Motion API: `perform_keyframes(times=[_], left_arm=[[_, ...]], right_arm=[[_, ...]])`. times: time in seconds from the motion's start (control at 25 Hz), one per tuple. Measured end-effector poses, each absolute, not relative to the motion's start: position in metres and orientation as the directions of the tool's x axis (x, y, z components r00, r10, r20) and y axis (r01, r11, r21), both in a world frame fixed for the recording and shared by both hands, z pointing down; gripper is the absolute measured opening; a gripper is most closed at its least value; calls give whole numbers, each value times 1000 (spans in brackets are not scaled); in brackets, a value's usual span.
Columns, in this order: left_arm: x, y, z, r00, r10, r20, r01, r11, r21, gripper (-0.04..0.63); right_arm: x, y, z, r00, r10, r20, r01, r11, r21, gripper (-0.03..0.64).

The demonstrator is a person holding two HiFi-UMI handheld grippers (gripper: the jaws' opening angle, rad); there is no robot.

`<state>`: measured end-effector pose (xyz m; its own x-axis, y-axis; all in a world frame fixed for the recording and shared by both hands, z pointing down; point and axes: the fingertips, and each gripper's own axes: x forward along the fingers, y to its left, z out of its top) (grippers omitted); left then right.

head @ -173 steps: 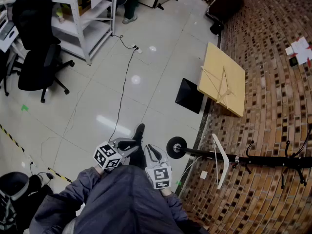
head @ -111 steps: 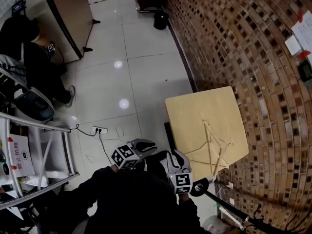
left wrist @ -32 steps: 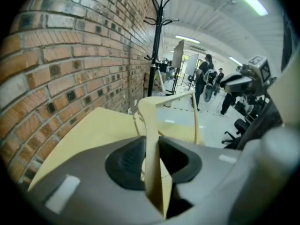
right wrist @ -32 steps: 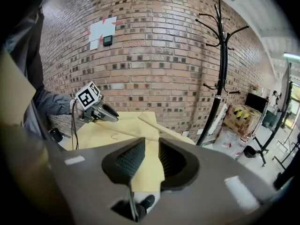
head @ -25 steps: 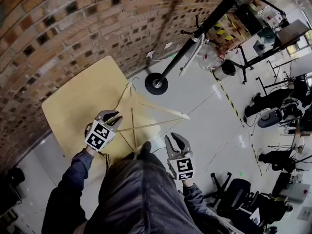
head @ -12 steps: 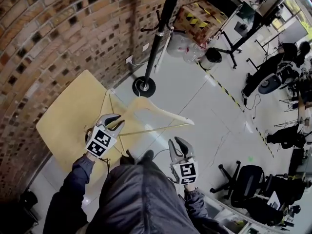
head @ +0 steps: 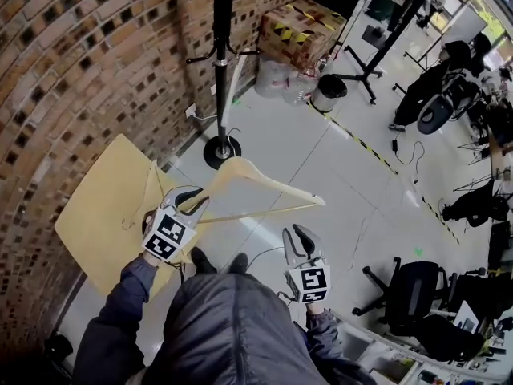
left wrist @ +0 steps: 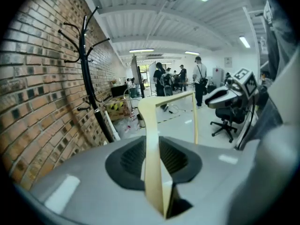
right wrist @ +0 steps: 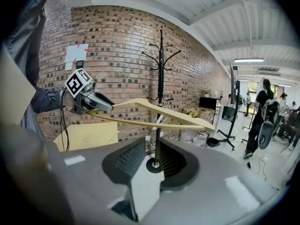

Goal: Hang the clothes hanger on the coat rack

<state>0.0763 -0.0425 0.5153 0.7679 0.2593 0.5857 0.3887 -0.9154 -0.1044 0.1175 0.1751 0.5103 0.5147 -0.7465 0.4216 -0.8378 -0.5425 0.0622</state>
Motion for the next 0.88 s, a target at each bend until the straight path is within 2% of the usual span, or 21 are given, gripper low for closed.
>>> perform_keyframes(times=[0.28, 0.44, 0.72, 0.88], left_arm=[[124, -7, 485, 784, 287, 551, 445, -878, -176, 89], [152, -2, 455, 808, 290, 512, 457, -858, -234, 89], [196, 4, 417, 822, 333, 463, 486, -833, -264, 89], [231, 5, 402, 829, 340, 444, 496, -814, -301, 89]], right_arm=[[142, 226, 505, 583, -715, 386, -789, -611, 62, 92], [159, 238, 481, 600, -731, 325, -779, -627, 28, 92], [195, 243, 417, 650, -732, 205, -759, -640, 118, 92], [223, 238, 406, 657, -733, 176, -753, -645, 127, 91]])
